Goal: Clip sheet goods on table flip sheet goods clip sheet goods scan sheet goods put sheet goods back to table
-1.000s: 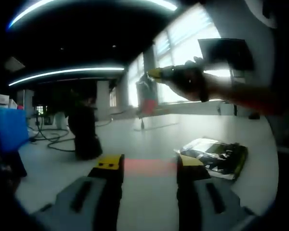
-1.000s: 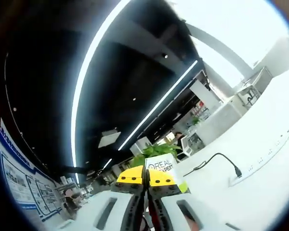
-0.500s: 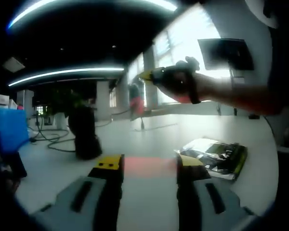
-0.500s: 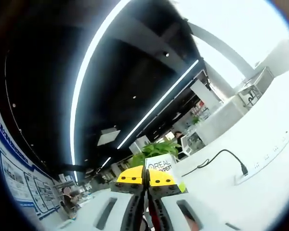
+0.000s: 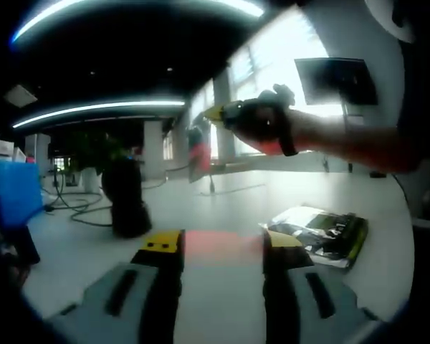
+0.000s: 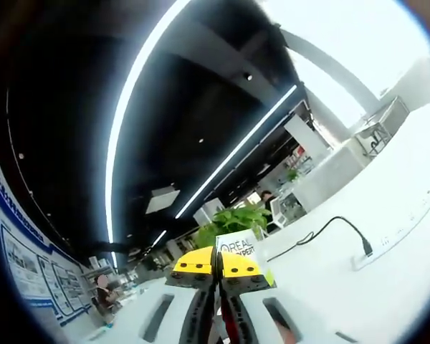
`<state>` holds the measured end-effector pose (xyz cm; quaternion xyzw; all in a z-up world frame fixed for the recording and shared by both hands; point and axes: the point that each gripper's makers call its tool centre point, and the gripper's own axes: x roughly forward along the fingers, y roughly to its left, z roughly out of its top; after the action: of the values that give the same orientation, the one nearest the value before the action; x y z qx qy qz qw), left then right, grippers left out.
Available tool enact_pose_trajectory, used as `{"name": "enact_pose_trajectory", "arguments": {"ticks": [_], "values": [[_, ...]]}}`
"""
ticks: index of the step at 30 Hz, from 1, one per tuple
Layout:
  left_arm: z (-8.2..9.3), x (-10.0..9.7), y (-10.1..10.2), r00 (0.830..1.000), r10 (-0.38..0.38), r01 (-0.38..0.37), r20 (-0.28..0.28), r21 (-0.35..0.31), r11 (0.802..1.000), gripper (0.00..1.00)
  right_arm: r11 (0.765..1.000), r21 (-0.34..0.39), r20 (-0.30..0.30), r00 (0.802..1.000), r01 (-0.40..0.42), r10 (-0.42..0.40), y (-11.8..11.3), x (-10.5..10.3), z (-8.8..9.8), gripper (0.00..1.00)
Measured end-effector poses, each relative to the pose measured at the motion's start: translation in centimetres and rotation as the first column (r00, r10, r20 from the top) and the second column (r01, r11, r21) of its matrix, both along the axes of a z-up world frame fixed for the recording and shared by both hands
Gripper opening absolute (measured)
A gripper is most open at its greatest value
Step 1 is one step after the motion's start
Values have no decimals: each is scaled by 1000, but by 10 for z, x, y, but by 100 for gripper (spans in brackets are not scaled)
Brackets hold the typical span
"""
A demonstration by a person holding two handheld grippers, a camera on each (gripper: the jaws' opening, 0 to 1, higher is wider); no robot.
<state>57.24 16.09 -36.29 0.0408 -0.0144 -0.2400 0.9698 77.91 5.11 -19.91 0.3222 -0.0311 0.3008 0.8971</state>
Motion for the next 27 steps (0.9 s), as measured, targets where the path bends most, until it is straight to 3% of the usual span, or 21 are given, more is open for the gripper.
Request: {"name": "enact_pose_trajectory", "arguments": {"ticks": [7,19,27], "values": [[1,-1,-4,1000,-1,1,0,5,1000,35,1000,-26,13,1000,-6,6,-16,-12,10,0],[4,-3,-9,1000,-1,1,2,16,1000,35,987,-161,68,998,-3,14,-39,-30,19,0],[4,-3,-10,1000,-2,2,2,23,1000,35,980,-198,41,999,-24,33,-53,-33,15,0]]}}
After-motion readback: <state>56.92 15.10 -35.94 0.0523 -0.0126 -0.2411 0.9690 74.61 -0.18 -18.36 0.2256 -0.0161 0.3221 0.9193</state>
